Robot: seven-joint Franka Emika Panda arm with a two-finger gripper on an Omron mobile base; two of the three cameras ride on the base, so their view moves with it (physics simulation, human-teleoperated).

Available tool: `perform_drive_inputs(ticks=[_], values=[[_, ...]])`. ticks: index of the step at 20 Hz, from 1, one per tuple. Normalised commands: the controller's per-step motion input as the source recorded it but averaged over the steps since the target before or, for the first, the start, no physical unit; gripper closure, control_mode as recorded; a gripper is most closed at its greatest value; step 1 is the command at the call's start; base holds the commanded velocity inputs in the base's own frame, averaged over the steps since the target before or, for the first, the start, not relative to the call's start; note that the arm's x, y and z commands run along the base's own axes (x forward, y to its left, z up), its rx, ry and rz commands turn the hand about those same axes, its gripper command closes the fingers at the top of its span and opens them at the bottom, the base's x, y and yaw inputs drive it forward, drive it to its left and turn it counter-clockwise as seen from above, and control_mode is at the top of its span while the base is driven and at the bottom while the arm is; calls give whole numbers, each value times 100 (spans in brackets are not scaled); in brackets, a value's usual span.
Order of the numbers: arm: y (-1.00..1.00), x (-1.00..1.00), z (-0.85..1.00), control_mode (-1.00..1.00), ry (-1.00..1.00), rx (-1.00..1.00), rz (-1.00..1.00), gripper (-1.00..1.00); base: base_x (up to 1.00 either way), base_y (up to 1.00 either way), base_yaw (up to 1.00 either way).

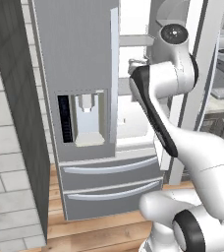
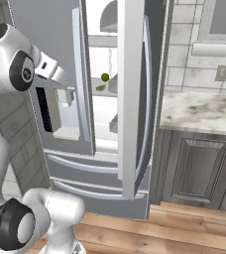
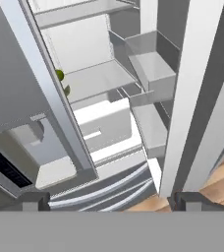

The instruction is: Take the lemon wedge from the fridge and place it on the plate with fish on the dining counter.

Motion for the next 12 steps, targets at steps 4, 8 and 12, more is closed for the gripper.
perform_drive_inputs(ticks=[4, 8, 12], values=[[5, 29, -5, -100, -1, -1, 0, -100, 0, 0, 0], [45, 73, -5, -100, 0, 0, 0, -100, 0, 0, 0], [19, 22, 0, -100, 0, 5, 9, -100, 0, 0, 0]])
